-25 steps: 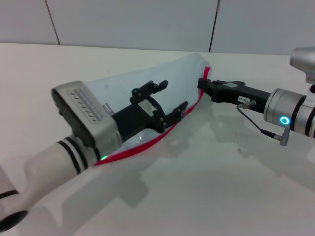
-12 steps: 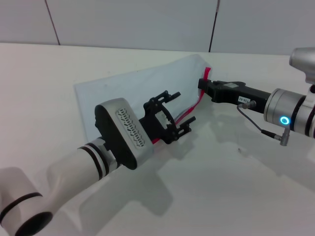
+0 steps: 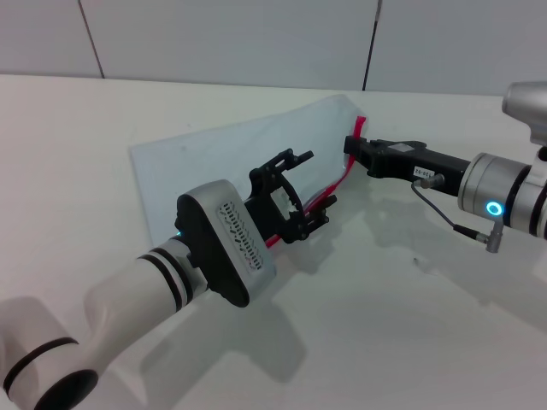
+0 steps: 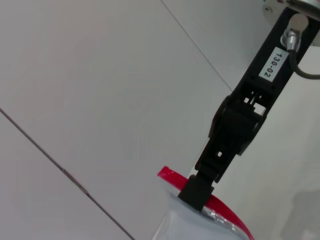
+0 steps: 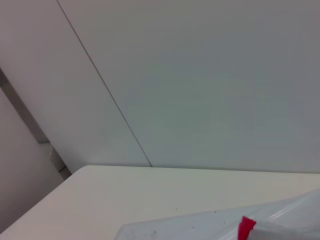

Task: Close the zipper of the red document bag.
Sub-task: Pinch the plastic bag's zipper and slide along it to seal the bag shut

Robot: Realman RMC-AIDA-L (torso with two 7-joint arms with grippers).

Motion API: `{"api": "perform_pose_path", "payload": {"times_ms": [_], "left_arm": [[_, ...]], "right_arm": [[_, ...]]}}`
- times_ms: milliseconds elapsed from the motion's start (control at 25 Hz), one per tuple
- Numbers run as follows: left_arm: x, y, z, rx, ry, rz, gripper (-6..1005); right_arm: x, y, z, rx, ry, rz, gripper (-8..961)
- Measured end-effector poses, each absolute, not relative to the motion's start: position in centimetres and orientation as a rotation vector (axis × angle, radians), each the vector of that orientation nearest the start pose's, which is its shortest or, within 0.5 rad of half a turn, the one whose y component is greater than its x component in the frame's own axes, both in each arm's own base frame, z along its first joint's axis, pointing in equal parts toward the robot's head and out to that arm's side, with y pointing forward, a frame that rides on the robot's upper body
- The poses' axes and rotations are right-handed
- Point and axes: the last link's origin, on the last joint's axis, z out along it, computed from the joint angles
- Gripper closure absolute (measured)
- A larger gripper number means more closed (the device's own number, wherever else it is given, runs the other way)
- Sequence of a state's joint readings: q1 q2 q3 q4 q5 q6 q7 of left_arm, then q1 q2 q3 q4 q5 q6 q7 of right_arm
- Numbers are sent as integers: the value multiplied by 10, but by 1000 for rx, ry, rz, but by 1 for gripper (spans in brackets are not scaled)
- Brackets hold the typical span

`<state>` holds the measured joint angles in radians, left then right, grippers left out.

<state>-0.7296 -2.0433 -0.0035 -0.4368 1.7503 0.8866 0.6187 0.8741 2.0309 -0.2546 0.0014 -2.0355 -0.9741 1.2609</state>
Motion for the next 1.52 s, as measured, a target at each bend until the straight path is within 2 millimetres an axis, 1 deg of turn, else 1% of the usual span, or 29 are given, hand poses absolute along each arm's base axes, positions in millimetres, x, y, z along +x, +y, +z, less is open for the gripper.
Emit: {"api": "perform_pose_path", "payload": {"times_ms": [280, 560, 840, 1120, 1280, 1520], "left_arm": [[-218, 349, -122, -2158, 315, -309, 340], [-218, 349, -120, -2153, 304, -323, 342], [-221, 354, -114, -2163, 198, -374, 344], [-219, 354, -113, -2186, 170, -431, 346], [-219, 353, -114, -2198, 178, -434, 347], [-221, 353, -114, -2209, 146, -440, 348]], "right_arm": [[222, 407, -73, -2350, 1044, 779, 940], [221, 407, -74, -2355, 1040, 778, 940], [219, 407, -75, -2366, 1035, 775, 940], [219, 406, -75, -2369, 1035, 774, 940], [219, 406, -75, -2369, 1034, 774, 940], [219, 406, -75, -2370, 1034, 777, 940]]}}
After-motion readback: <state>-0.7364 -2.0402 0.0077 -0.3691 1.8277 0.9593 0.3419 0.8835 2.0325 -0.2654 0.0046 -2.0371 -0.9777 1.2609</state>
